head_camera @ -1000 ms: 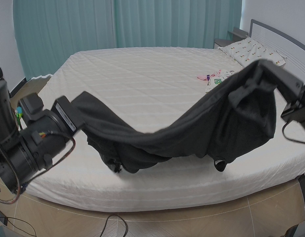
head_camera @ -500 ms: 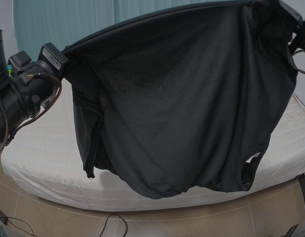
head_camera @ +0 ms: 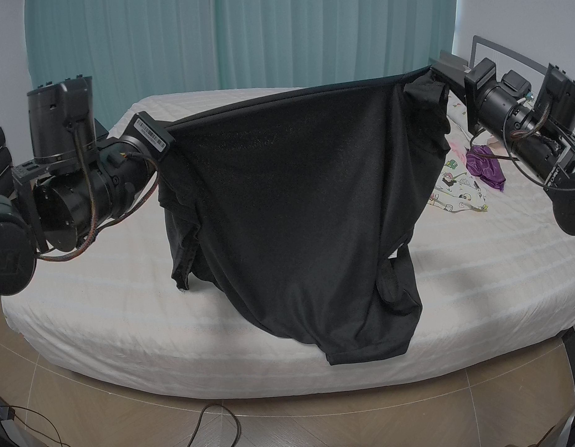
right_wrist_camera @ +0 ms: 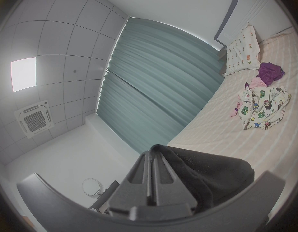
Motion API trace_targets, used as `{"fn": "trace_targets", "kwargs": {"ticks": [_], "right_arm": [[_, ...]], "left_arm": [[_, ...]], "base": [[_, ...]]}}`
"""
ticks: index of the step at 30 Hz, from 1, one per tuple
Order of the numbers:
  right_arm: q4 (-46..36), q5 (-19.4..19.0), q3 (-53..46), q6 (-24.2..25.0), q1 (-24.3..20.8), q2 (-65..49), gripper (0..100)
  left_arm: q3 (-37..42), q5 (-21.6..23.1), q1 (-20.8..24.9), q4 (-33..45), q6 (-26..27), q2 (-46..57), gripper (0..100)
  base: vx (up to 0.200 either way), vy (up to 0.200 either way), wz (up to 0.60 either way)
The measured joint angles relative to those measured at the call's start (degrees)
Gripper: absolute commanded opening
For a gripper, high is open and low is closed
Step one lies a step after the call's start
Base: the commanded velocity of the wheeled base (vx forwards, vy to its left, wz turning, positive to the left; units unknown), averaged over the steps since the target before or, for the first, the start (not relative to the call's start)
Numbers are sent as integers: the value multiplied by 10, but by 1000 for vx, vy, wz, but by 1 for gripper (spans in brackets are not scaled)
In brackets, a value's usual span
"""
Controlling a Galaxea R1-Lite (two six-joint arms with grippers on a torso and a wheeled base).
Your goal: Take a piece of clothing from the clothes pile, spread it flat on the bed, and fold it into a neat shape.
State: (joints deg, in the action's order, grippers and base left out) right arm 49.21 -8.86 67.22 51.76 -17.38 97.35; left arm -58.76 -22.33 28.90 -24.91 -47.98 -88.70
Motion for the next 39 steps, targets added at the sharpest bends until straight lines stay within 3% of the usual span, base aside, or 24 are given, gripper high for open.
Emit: {"fn": "trace_targets", "kwargs": {"ticks": [31, 39], "right_arm": [[56, 28, 11, -36, -14, 136, 0], [78, 44, 5, -43, -29, 175, 0]], "left_arm": [[-107, 2, -27, -4, -1, -209, 0], [-112, 3, -32, -5, -10, -249, 0]], "base": [[200, 0, 0], [0, 0, 0]]}}
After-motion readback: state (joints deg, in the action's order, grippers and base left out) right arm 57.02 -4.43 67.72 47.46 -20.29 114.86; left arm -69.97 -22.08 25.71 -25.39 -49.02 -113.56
